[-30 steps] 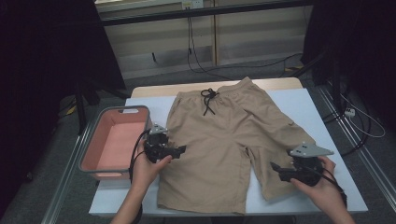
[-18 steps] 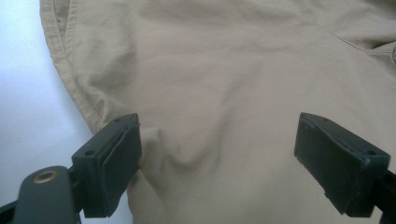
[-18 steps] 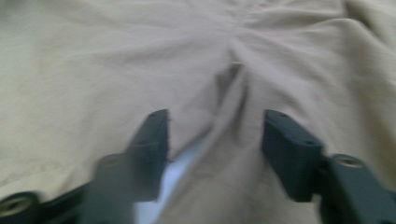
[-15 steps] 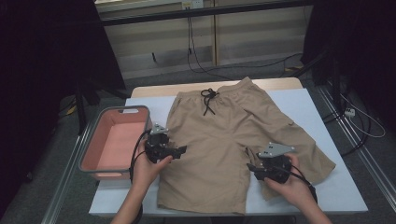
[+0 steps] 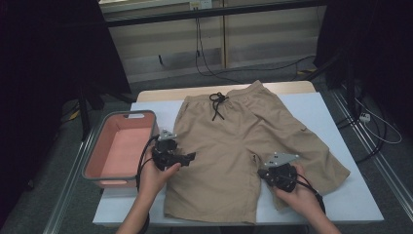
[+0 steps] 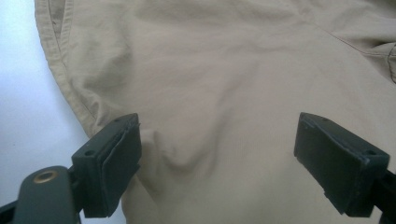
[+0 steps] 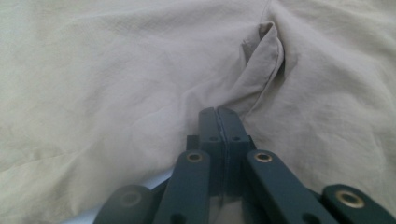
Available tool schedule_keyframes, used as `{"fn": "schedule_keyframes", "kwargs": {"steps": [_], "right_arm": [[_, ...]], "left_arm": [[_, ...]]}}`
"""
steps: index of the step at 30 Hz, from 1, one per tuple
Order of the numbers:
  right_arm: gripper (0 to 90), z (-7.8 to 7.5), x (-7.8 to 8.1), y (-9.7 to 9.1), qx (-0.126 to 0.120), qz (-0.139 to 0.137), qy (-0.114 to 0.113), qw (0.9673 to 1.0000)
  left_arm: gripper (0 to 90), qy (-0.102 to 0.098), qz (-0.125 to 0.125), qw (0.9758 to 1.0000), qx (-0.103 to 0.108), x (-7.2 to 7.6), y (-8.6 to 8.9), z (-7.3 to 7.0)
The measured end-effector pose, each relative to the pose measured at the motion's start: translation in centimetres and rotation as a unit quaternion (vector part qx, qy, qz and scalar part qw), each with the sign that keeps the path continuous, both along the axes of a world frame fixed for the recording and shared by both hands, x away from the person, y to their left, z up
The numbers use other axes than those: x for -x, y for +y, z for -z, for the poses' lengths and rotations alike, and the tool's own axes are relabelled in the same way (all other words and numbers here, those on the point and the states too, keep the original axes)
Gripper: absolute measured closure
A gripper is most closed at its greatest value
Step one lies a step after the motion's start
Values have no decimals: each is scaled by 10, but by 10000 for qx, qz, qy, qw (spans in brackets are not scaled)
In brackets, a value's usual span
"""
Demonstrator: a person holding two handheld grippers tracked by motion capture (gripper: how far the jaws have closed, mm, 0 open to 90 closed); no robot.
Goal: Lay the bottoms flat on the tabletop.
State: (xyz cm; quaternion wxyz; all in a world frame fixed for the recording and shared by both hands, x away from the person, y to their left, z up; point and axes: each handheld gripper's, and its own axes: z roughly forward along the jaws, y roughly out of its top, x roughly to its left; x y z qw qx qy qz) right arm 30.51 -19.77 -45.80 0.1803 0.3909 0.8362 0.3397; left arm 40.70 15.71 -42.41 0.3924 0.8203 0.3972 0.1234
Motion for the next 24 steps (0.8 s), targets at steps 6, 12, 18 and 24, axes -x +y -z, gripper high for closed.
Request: {"fn": "schedule_keyframes", "kwargs": {"steps": [6,12,18,24], "right_arm": [[900,-6,0,-3,-516,-43,-12,9987],[772,-15,3,5,-281,80,-313,9991],[753,-19,-1,17,-252,-112,-419,9987],[735,-14,1,31,-176,-408,-297,9986]], "left_arm": [[150,0,-10,10000,-3,0,1,-1],[150,14,-7,10000,-13,0,1,-1],[151,-7,-8,10000,-6,0,1,-2],[151,-3,-8,10000,-10,-1,0,0]]}}
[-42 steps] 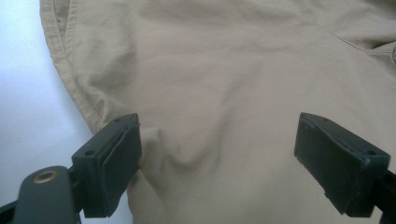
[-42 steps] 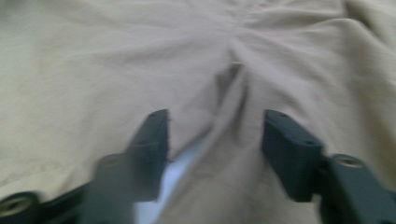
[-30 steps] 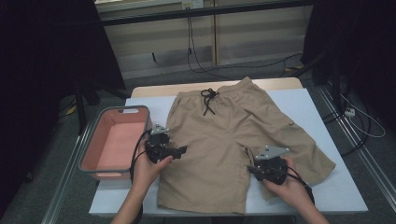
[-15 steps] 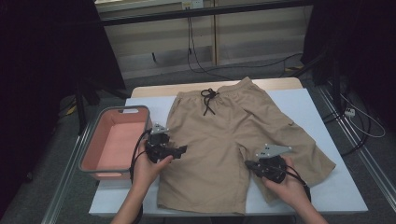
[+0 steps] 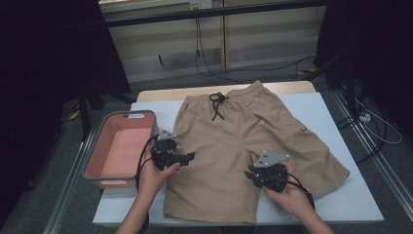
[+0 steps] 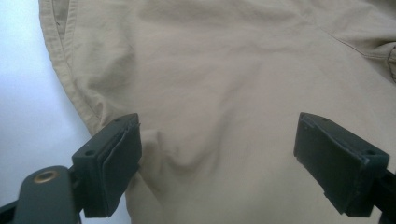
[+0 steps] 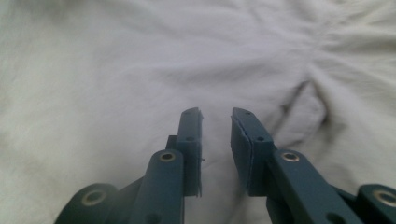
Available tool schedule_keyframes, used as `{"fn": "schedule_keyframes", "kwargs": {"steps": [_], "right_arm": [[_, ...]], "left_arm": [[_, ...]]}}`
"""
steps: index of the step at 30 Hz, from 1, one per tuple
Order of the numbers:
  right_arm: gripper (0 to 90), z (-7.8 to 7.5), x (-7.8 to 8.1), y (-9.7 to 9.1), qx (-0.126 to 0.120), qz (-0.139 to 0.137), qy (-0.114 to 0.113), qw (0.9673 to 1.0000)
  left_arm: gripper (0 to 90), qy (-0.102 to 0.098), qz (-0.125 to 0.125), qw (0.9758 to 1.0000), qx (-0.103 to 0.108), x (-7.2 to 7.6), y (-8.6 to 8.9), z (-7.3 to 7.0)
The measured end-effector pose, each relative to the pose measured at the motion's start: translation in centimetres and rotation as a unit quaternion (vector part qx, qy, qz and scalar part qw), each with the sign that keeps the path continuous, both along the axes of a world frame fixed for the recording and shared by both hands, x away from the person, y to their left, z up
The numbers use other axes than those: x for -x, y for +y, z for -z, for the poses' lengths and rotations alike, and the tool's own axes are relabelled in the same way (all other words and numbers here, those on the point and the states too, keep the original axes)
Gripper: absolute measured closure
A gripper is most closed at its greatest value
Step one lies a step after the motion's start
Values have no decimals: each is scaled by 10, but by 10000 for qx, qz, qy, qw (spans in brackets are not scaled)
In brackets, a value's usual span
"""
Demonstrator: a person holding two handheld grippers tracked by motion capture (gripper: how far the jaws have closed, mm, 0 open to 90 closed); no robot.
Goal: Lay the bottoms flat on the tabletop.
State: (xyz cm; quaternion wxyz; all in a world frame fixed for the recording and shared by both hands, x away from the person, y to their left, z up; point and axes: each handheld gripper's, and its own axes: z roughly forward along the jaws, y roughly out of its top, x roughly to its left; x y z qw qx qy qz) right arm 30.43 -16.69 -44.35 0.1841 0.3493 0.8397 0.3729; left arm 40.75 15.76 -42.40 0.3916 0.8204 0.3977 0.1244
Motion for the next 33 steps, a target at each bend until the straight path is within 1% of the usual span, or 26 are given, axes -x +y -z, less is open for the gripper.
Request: {"fn": "schedule_keyframes", "kwargs": {"steps": [2,3,4,5,6,8,9,10,12,13,14,15,16,17,18,19,21,23,25,27,29,33], "right_arm": [[736,4,-3,2,132,87,48,9999],[736,5,-5,0,186,173,108,9996],[735,7,-8,-2,250,311,104,9991],[732,7,-10,-6,298,379,91,9988],[705,8,-11,-9,307,457,108,9984],[622,8,-14,-16,254,664,80,9974],[577,9,-16,-18,257,684,82,9973],[549,10,-17,-18,234,720,97,9971],[544,14,-22,-18,231,747,155,9968],[558,16,-24,-17,170,760,176,9968],[591,17,-26,-17,84,764,213,9968],[646,17,-28,-17,40,714,259,9971],[726,16,-28,-15,15,667,292,9973],[801,16,-29,-14,24,611,279,9977],[853,15,-28,-12,95,563,227,9981],[881,14,-26,-11,186,537,148,9983],[897,10,-24,-9,119,435,120,9989],[898,2,-21,-6,86,389,-1,9992],[900,-6,-21,-2,-57,329,-101,9994],[900,-12,-22,2,-130,262,-146,9995],[900,-15,-24,8,-218,205,-150,9994],[900,-16,-30,27,-210,43,-180,9996]], "left_arm": [[151,-3,8,10000,-15,0,-1,0],[151,8,23,10000,-18,0,0,0],[151,-21,2,10000,-16,1,-1,0],[151,-16,4,10000,-15,1,0,0],[151,-15,1,10000,4,0,0,0],[151,9,6,10000,-7,-1,1,0],[151,14,-13,10000,-6,-1,1,1],[151,-1,-24,10000,-8,-1,0,1],[151,23,7,10000,-16,-1,0,2],[151,18,10,10000,-18,0,-1,1],[151,18,14,10000,-4,0,-1,0],[151,0,9,10000,-7,0,-1,0],[151,-1,9,10000,-11,0,-1,0],[151,5,9,10000,3,0,0,0],[151,8,11,10000,-1,0,0,1],[151,17,14,10000,-7,-1,0,1],[151,5,-11,10000,-5,-1,0,1],[151,13,12,10000,-13,-1,0,1],[151,11,3,10000,-36,-1,-1,1],[151,18,18,10000,-39,-1,-1,1],[152,10,25,10000,-52,-1,-1,1],[152,22,18,10000,-47,-1,-1,1]]}}
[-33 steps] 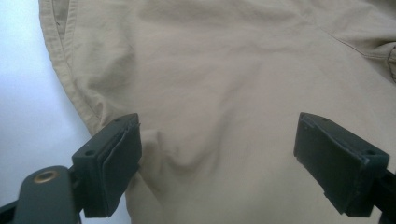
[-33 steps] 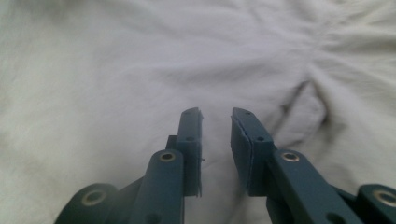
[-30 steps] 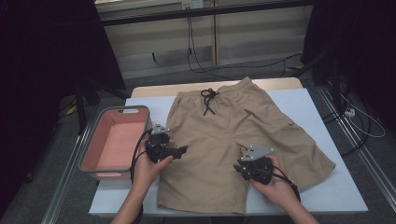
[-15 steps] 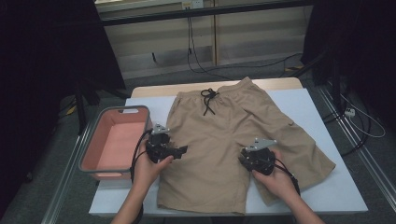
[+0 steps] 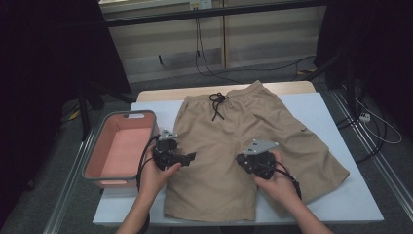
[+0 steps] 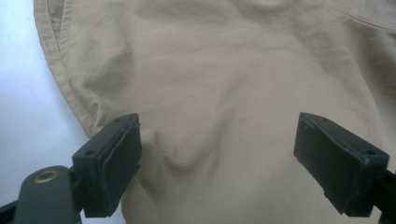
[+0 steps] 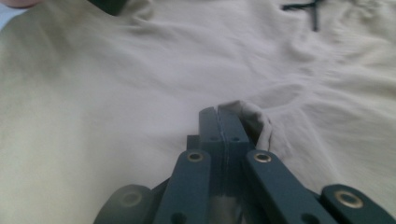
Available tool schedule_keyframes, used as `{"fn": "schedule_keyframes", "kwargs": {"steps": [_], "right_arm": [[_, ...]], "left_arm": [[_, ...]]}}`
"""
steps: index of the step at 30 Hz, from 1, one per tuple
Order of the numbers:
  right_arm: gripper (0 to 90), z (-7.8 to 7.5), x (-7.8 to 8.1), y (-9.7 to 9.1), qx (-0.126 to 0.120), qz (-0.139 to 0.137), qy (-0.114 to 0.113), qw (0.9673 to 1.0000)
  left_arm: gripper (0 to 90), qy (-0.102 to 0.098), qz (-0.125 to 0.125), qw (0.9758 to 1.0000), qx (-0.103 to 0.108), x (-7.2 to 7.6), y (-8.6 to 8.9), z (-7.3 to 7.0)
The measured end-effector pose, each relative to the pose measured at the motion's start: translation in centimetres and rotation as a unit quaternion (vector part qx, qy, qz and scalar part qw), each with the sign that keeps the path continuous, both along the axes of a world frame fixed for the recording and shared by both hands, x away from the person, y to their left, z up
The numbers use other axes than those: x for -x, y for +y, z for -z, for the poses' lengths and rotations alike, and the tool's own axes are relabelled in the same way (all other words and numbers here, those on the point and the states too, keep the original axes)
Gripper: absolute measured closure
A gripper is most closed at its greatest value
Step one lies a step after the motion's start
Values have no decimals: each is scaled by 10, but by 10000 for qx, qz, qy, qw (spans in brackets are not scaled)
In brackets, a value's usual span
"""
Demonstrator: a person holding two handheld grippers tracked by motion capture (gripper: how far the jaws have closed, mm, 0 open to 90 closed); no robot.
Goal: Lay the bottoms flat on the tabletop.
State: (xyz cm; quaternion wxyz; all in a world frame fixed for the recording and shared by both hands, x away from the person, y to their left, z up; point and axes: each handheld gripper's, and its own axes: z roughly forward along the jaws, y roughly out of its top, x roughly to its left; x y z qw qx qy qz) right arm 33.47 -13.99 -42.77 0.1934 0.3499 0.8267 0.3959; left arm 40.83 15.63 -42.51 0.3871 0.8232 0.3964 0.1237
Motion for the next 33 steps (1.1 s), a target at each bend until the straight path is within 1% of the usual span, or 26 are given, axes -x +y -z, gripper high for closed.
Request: {"fn": "schedule_keyframes", "kwargs": {"steps": [2,4,6,7,8,10,11,13,16,17,18,20,22,23,24,25,26,27,28,29,30,31,32,33], "right_arm": [[900,3,-2,7,76,-26,10,10000],[884,6,-2,7,101,-14,53,9999],[806,7,-1,3,51,121,60,9999],[774,7,0,0,54,136,72,9999],[719,7,2,-2,68,152,62,9998],[591,6,7,-9,98,264,23,9996],[562,5,10,-12,123,292,11,9995],[467,3,16,-20,113,364,-5,9993],[348,1,25,-30,102,539,-22,9985],[322,2,26,-32,107,600,-37,9981],[319,3,26,-34,128,627,9,9980],[317,7,26,-37,183,636,35,9978],[307,10,25,-38,209,614,107,9978],[334,12,24,-36,179,549,183,9982],[392,14,24,-34,150,434,309,9985],[433,17,25,-31,213,343,415,9983],[462,19,27,-28,313,309,467,9979],[540,22,28,-25,406,233,527,9975],[611,23,30,-22,441,138,567,9973],[680,25,32,-20,474,139,552,9973],[775,25,33,-19,532,96,502,9973],[823,25,33,-19,525,45,489,9974],[854,24,32,-18,446,65,531,9976],[867,24,32,-18,387,54,525,9979]], "left_arm": [[152,-11,-1,10000,34,0,1,-1],[152,-8,-9,10000,25,0,3,-1],[152,-16,-26,10000,48,0,4,-2],[152,-17,-28,10000,55,0,4,-2],[152,-38,-44,10000,63,0,4,-2],[152,-37,-37,10000,67,0,4,-3],[152,-24,-36,10000,74,0,4,-3],[152,-28,-48,9999,87,1,3,-3],[152,-9,-13,10000,68,1,3,-3],[152,-10,-16,10000,49,1,3,-2],[152,-7,-16,10000,49,2,2,-2],[152,-19,-15,10000,53,2,2,-2],[152,-18,-10,10000,58,2,2,-3],[152,-26,-22,10000,72,1,3,-2],[152,-9,-24,10000,62,1,3,-1],[152,2,-27,10000,58,1,3,-1],[152,9,-24,10000,56,1,3,0],[152,6,-21,10000,51,1,4,0],[152,1,-33,10000,44,1,4,0],[152,-5,-23,10000,29,1,4,-1],[152,-9,-40,10000,50,1,3,-1],[152,-6,-27,10000,43,1,3,-1],[152,4,-21,10000,31,1,3,-1],[152,11,-3,10000,17,1,2,-1]]}}
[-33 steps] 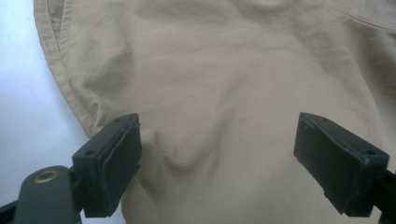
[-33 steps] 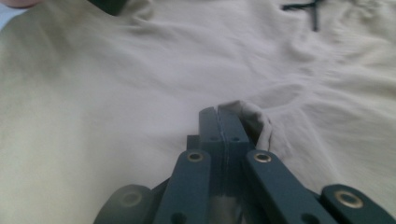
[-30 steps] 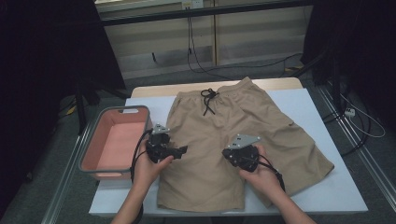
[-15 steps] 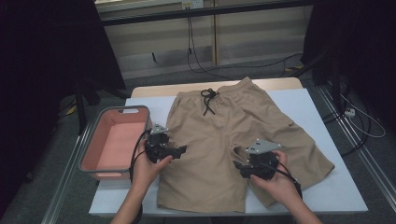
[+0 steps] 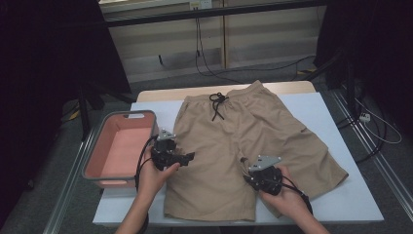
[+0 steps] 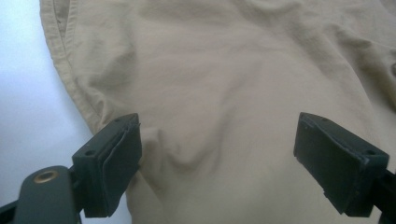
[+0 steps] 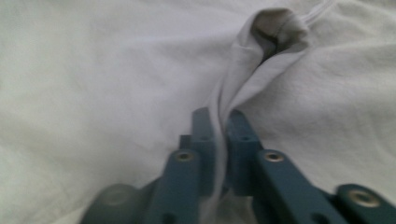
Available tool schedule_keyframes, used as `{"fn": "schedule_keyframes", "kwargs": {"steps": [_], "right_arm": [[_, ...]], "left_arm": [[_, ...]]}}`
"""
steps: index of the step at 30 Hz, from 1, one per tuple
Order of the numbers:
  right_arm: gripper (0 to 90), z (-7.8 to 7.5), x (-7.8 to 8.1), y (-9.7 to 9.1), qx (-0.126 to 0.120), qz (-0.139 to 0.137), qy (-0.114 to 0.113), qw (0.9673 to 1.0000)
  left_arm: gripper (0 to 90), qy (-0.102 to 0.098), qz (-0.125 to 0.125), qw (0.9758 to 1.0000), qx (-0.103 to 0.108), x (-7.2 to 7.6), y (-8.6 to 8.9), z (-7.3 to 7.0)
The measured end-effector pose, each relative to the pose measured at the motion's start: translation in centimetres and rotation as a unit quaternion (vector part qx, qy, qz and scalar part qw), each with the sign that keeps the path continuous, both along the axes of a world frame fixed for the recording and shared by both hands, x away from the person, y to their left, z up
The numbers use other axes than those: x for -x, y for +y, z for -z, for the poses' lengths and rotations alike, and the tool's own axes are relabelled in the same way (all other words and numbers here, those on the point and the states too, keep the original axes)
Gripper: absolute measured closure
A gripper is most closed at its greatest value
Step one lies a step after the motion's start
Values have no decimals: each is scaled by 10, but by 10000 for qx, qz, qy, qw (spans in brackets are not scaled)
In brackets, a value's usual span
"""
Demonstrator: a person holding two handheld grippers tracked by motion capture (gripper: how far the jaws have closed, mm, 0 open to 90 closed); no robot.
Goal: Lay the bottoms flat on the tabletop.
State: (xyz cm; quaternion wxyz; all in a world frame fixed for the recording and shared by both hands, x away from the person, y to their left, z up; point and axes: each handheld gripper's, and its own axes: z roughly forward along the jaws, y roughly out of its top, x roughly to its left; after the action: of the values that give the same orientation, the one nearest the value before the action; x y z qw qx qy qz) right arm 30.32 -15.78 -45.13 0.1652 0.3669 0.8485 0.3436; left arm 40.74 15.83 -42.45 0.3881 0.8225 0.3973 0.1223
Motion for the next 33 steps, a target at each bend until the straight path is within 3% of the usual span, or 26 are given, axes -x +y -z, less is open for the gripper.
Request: {"fn": "schedule_keyframes", "kwargs": {"steps": [7,11,14,18,22,25,33], "right_arm": [[880,-2,1,17,-79,-215,-38,9997],[855,-2,-1,11,-232,-190,17,9995],[669,-7,1,3,-327,-276,-116,9990],[473,-15,0,-10,-432,-95,-193,9988],[345,-23,-3,-28,-461,178,-331,9982],[284,-25,-6,-44,-391,432,-446,9973],[182,-19,-19,-87,-237,1002,-378,9940]], "left_arm": [[152,-33,-10,10000,3,0,-1,-1],[152,-15,-13,10000,6,0,1,-1],[152,-22,-18,10000,34,0,2,-2],[151,-30,-1,10000,28,0,1,-3],[147,-22,-14,10000,51,0,3,-3],[144,6,-19,10000,38,0,3,-2],[143,42,15,10000,-1,0,1,-1]]}}
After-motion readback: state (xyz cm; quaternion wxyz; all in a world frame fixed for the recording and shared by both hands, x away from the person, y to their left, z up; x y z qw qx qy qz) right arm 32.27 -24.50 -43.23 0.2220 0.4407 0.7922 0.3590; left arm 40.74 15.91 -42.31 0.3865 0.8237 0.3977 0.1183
